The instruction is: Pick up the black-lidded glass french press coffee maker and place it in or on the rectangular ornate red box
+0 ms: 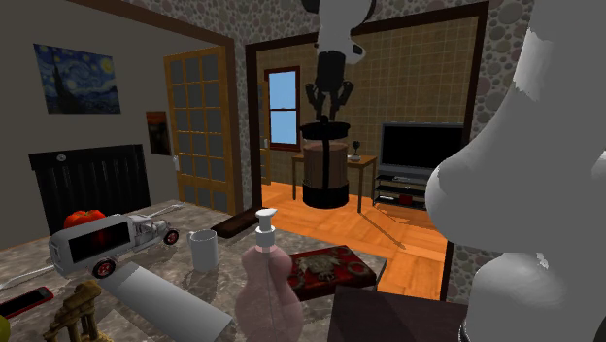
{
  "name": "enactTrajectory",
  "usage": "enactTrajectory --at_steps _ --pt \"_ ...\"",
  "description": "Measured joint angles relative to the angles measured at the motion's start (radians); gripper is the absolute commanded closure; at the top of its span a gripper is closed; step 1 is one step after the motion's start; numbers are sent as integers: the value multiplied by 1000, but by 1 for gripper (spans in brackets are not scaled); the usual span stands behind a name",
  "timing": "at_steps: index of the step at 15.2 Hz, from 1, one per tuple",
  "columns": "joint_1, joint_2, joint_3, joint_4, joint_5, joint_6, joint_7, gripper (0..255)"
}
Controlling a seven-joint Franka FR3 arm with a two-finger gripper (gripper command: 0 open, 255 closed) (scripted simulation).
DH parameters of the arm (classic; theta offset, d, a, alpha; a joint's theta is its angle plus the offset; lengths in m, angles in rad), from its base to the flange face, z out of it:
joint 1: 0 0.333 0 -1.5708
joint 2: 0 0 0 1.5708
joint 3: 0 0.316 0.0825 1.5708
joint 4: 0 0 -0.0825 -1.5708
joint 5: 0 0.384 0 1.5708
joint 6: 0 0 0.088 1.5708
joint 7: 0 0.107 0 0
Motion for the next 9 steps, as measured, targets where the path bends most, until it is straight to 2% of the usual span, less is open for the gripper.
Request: enactTrajectory --at_steps 9 --pt "0 -27 -1 -121 9 91 -22 255"
